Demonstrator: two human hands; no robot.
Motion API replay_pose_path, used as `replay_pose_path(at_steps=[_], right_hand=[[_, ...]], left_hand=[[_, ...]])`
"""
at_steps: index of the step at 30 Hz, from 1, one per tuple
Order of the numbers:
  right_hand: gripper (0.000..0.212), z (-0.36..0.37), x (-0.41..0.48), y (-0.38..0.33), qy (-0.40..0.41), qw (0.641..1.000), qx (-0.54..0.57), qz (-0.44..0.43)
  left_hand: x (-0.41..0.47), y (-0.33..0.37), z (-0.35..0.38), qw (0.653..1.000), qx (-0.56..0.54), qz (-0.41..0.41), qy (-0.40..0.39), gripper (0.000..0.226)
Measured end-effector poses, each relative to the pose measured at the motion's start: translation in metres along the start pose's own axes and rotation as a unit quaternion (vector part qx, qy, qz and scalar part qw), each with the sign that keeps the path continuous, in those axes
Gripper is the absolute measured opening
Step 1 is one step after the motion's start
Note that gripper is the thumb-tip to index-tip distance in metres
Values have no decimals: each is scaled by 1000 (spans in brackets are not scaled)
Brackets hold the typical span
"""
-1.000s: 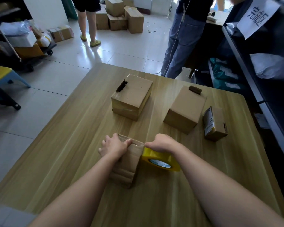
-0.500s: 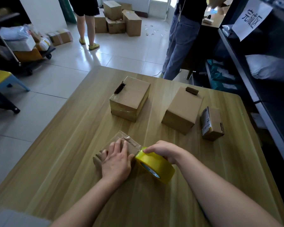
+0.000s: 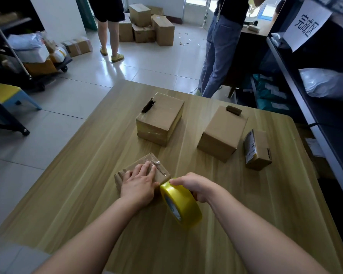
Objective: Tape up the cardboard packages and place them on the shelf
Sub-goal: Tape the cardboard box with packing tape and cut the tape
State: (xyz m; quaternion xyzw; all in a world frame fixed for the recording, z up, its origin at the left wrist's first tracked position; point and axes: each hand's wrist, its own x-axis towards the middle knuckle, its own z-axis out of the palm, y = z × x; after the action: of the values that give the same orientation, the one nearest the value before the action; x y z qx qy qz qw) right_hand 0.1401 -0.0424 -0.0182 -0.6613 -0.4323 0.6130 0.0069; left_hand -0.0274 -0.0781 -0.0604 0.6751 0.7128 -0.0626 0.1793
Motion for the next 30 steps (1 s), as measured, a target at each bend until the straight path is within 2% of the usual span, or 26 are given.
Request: replay_pose_path(at_steps=[4, 12, 16, 18, 22, 25, 26, 27, 28, 30], right_hand=[[39, 0, -7, -7, -15, 1000, 9, 3], [59, 11, 2, 15, 1, 997, -74, 17], [74, 14, 2, 21, 5, 998, -54, 16], [74, 12, -1, 19, 3, 999, -29, 19], [53, 10, -10, 13, -5, 999, 12, 35], [49, 9, -12, 12, -5, 999, 17, 38], [48, 9, -11, 12, -7, 999, 19, 38], [46, 10, -11, 12, -7, 999, 22, 39], [44, 11, -11, 12, -6, 999, 24, 40], [41, 11, -9, 13, 0, 999, 28, 44]], left_hand=[[1, -4, -2, 1000, 4, 6, -11, 63], [4, -10, -3, 1000, 6, 22, -13, 63], [5, -11, 1, 1000, -3, 28, -3, 64], [4, -10, 2, 999, -4, 34, 26, 64], [-3, -10, 7, 994, 3, 45, 104, 59], [-11, -8, 17, 963, -25, 94, 252, 29], [-17, -6, 19, 955, -55, 101, 272, 18], [-23, -2, 23, 958, -104, 88, 250, 10], [-28, 2, 26, 964, -161, 47, 208, 12], [-36, 10, 32, 951, -282, -56, 111, 28]])
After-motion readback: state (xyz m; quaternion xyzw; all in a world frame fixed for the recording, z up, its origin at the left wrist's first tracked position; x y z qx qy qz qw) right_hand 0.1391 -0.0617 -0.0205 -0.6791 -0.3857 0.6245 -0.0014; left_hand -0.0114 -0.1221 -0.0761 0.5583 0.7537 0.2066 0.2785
